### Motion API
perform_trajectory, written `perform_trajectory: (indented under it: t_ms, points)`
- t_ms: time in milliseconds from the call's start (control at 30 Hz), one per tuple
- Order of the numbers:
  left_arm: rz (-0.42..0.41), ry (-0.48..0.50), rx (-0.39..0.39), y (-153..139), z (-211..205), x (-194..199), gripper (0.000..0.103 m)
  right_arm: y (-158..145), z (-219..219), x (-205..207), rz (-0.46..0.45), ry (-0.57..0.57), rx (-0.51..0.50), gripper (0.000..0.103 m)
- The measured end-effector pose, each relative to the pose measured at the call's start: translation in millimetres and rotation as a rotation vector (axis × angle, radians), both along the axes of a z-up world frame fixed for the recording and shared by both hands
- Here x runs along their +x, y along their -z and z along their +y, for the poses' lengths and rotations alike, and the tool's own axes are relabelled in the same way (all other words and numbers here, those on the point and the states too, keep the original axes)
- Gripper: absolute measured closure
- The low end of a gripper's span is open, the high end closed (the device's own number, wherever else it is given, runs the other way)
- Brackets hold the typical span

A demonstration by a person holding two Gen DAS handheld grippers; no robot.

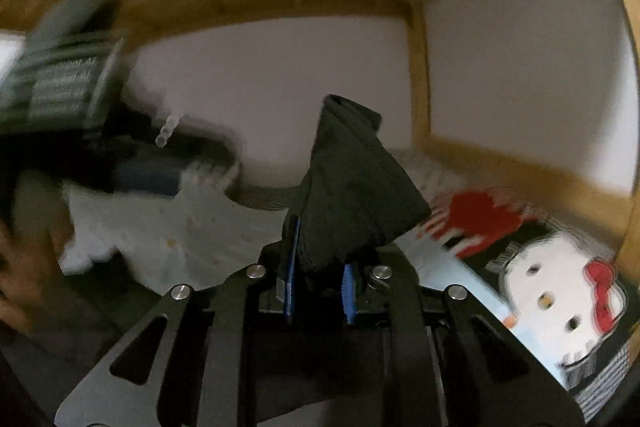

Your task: Fold large clothes

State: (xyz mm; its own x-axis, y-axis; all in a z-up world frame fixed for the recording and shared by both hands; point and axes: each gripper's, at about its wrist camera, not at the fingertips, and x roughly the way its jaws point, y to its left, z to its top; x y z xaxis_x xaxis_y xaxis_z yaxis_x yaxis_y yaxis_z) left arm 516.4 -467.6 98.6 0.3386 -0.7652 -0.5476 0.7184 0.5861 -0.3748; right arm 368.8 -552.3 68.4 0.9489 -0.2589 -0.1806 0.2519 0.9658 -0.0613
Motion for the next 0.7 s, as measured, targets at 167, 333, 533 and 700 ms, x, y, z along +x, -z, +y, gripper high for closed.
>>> perform_trajectory:
  t_ms: [167, 333, 533, 700]
  points:
    - [0.121, 0.008, -0.057, 2.7, 19.0, 2.8, 0.006, 27.4, 73.6, 7.6, 0.040, 0.033, -0.268, 0.086]
    - [0.217, -0.026, 0.123, 39.2, 24.7, 16.4, 0.006, 42.2, 128.0, 0.0, 0.023, 0.029, -0.417, 0.086]
    - [0.354, 0.000, 0.044, 68.3, 62.9, 34.1, 0.086, 65.9, 168.8, -9.6, 0.038, -0.005, -0.491, 0.083]
    - [0.342, -0.016, -0.007, 71.0, 105.6, 30.6, 0.089, 81.3, 189.0, -44.9, -0.069, -0.023, -0.623, 0.004]
